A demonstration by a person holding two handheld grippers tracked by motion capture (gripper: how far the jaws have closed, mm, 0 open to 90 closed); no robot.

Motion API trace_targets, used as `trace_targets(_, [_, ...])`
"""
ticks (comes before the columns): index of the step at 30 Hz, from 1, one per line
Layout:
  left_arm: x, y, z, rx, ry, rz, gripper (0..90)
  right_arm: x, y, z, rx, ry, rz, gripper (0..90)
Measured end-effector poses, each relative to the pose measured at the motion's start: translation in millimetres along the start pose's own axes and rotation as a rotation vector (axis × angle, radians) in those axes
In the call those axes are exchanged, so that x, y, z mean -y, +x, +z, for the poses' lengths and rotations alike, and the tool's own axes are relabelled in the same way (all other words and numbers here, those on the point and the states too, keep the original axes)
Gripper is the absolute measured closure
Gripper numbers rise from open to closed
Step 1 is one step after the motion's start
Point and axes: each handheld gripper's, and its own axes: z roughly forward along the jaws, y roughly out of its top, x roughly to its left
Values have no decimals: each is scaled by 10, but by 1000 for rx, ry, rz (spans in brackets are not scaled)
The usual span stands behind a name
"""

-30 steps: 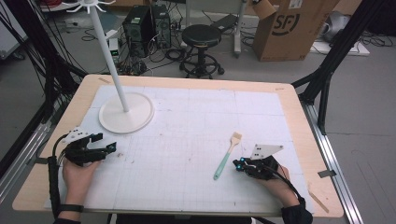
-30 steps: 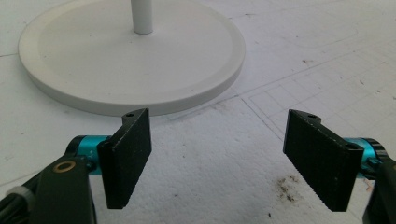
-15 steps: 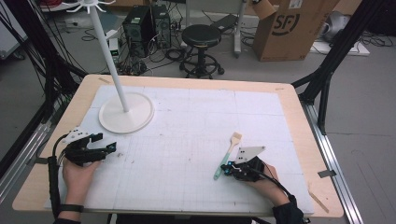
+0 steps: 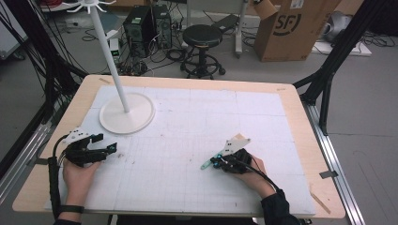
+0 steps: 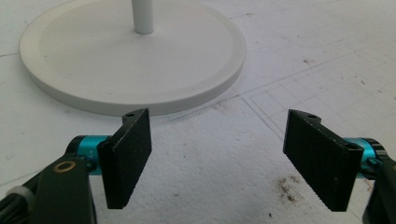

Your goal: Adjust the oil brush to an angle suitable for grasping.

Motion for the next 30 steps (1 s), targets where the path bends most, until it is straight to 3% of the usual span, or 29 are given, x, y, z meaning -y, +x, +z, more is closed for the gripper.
trace_targets(13, [0, -1, 1, -1, 3, 3, 243, -155, -77, 163, 25, 9, -7, 899])
trace_targets(30, [-1, -8, 4, -3, 3, 6, 244, -267, -199, 301, 70, 7, 52, 898])
